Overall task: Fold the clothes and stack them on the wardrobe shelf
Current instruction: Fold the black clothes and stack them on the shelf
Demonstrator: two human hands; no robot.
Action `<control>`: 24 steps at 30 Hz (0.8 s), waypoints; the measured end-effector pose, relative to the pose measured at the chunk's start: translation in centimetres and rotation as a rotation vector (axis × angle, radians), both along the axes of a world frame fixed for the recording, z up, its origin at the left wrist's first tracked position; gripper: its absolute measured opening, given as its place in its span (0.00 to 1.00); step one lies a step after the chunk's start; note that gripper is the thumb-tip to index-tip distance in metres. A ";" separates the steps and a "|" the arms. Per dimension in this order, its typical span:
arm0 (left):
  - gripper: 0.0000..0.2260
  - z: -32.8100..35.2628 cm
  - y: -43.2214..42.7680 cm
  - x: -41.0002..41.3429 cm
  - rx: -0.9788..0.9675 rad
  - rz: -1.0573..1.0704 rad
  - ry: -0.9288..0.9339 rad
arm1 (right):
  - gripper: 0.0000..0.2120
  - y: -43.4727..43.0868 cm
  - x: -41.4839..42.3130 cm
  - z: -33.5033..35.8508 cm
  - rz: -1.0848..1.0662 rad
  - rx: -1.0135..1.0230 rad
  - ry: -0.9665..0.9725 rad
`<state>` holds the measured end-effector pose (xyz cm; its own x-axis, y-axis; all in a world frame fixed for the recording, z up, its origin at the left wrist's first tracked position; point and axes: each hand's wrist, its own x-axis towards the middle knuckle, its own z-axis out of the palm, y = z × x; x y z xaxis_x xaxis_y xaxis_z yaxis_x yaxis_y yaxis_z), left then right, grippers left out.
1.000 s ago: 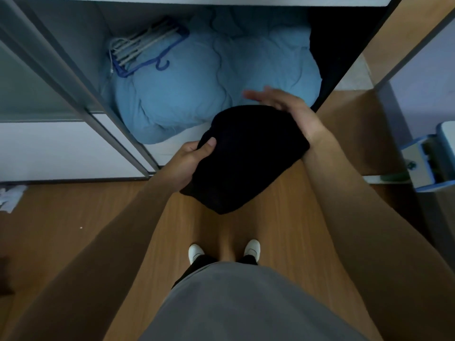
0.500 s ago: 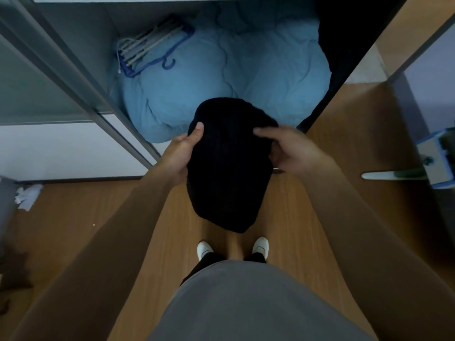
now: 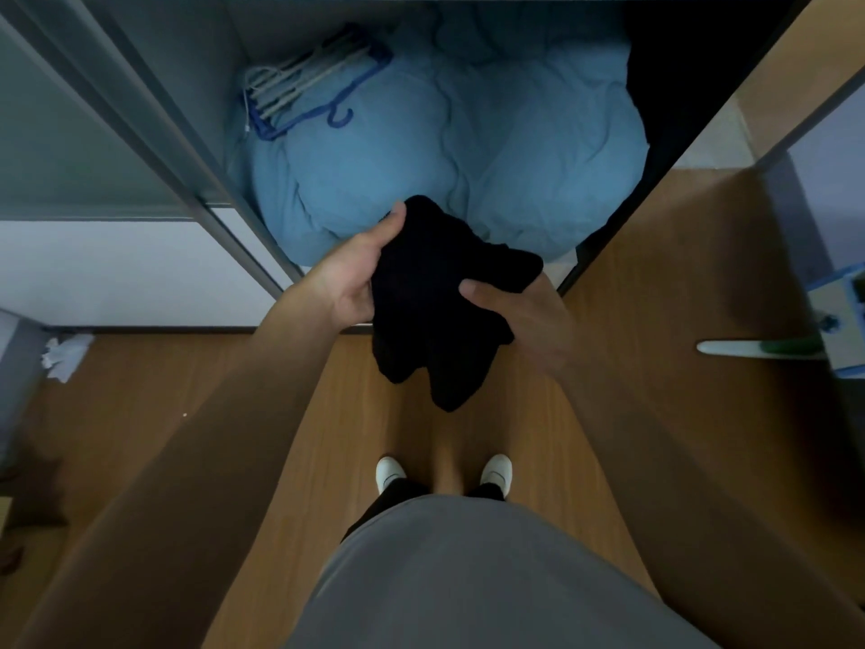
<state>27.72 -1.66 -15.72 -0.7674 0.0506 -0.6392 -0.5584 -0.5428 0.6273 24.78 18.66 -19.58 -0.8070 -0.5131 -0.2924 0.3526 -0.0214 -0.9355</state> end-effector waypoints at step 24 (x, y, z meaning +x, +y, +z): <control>0.07 1.3 -0.8 0.5 -0.384 -0.033 0.276 | 0.51 -0.9 1.1 -0.6 0.230 0.393 0.044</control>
